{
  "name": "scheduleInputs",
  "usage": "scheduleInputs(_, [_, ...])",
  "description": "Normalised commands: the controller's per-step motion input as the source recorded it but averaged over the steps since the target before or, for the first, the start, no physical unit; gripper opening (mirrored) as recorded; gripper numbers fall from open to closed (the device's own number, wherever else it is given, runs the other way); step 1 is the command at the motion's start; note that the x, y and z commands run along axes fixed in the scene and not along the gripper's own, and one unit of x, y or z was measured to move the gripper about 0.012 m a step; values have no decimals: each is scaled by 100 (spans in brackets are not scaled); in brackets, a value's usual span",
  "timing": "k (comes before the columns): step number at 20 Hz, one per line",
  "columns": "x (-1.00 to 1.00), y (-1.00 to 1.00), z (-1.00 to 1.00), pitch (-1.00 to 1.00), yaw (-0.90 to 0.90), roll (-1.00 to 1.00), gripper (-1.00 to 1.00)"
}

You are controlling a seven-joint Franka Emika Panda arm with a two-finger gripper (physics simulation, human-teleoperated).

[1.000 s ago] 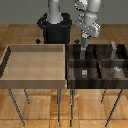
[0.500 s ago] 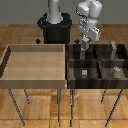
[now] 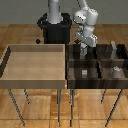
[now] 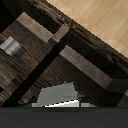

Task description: Place the milk carton into the appropriate compartment.

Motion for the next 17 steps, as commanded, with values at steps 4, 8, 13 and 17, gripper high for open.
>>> scheduleInputs(4, [0,0,0,0,0,0,100])
scheduleInputs(8, [0,0,0,0,0,0,100])
scheduleInputs(13, [0,0,0,0,0,0,100])
scheduleInputs(17, [0,0,0,0,0,0,100])
